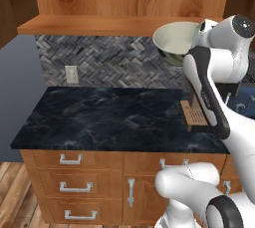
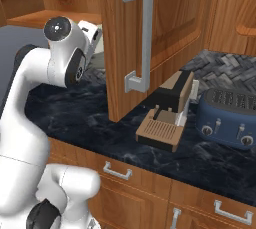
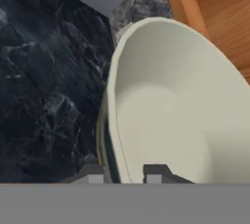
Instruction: Move the bowls from the cabinet to the plates on the dining table.
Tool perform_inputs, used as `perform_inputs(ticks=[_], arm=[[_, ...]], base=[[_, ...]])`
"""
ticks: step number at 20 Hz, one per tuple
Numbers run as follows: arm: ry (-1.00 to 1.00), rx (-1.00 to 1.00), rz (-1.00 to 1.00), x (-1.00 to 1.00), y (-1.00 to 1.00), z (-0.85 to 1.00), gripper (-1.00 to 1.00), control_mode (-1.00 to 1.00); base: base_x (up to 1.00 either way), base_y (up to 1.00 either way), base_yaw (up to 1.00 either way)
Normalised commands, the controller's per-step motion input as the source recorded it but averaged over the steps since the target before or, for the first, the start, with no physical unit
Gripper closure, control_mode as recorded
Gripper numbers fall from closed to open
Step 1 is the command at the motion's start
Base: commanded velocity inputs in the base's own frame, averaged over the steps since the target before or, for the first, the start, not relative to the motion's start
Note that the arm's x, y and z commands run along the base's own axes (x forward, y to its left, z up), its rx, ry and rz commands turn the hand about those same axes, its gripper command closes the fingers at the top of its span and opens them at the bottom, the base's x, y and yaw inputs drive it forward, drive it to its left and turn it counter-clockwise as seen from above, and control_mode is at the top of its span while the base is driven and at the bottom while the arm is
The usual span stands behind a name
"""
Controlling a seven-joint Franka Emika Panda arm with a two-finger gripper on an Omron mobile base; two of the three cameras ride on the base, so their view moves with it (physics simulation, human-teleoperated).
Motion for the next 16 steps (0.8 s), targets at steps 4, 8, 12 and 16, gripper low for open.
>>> perform_inputs(ticks=[4, 8, 12, 16], arm=[[0.00, 0.00, 0.10, -0.51, 0.26, -0.46, 1.00, -1.00], [0.00, 0.00, 0.09, -0.41, 0.24, -0.37, 1.00, -1.00], [0.00, 0.00, 0.07, -0.23, 0.17, -0.36, 1.00, -1.00], [0.00, 0.00, 0.07, -0.18, 0.14, -0.34, 1.00, -1.00]], base=[[0.00, 0.00, 0.00], [0.00, 0.00, 0.00], [0.00, 0.00, 0.00], [0.00, 0.00, 0.00]])
